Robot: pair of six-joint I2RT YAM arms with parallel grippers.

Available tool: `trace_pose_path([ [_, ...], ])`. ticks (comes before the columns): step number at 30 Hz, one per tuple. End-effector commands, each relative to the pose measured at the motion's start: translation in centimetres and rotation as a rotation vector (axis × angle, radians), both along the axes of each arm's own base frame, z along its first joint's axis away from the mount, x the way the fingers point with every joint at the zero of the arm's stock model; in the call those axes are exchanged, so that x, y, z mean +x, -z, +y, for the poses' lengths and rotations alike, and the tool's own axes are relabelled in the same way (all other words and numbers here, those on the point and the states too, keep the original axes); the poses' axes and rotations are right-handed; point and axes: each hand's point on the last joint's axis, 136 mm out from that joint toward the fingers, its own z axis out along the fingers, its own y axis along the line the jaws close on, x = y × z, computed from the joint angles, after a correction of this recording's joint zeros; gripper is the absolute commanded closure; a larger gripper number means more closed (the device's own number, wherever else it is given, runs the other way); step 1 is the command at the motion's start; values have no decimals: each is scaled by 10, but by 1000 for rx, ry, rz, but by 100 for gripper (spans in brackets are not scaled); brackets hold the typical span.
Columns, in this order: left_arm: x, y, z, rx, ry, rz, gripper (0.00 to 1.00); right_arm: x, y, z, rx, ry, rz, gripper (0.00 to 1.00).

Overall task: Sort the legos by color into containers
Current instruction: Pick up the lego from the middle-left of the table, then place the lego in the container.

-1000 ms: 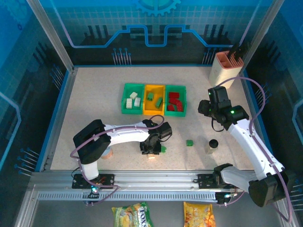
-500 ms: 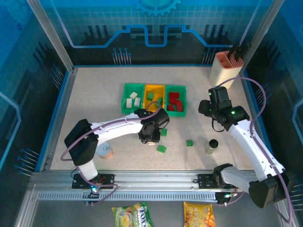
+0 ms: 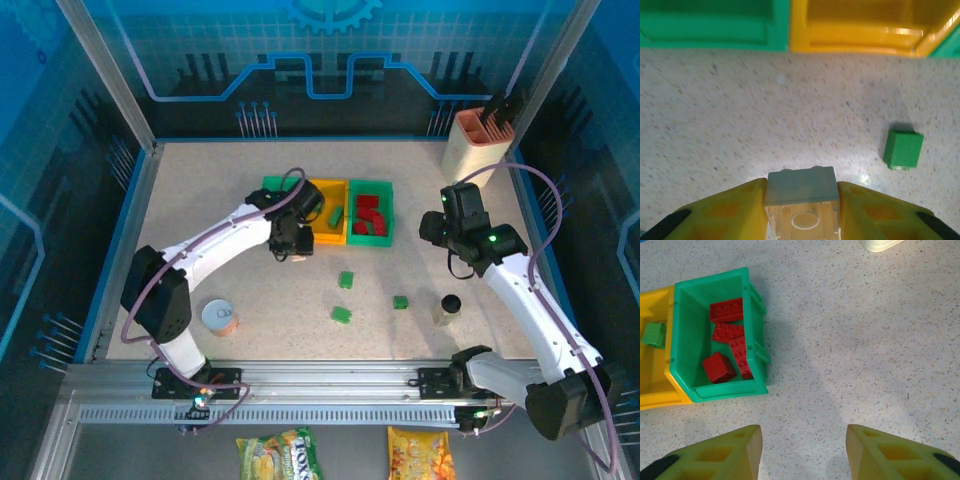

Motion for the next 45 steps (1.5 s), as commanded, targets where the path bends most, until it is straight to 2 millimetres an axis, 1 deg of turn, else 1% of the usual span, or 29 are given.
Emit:
trace_pose_path([
  [1, 18, -16, 17, -2, 16, -34, 61, -1, -14, -5, 1, 12, -27, 52],
  [5, 44, -18, 36, 1, -17, -45, 61, -2, -13, -6, 0, 14, -26, 52],
  [10, 76, -12, 58, 3, -62, -42, 62, -3, -14, -8, -10, 19, -28, 52],
  [13, 91, -8, 67, 0, -79, -35, 62, -4, -14, -9, -11, 22, -27, 52],
  [16, 103, 0, 71, -5, -86, -15, 61, -5, -15, -10, -13, 27, -27, 52],
  [22, 126, 25, 68, -5, -79, 19, 61, -8, -15, -13, -18, 38, -28, 51],
  [25, 141, 31, 65, -9, -84, 11, 61, -10, -16, -14, -21, 38, -30, 51],
  [30, 170, 34, 56, -48, -89, -47, 61, -13, -20, -17, -32, 44, -34, 51],
  [34, 186, 40, 52, -62, -90, -63, 59, -17, -24, -21, -39, 52, -46, 51],
  [37, 195, 40, 49, -76, -89, -87, 57, -19, -29, -23, -45, 56, -57, 51],
  [39, 199, 38, 48, -94, -91, -101, 53, -20, -30, -23, -46, 57, -58, 51],
  [42, 201, 29, 47, -111, -93, -122, 48, -21, -30, -23, -44, 57, -56, 51],
  [45, 197, 19, 47, -122, -91, -140, 48, -21, -27, -22, -35, 57, -50, 51],
])
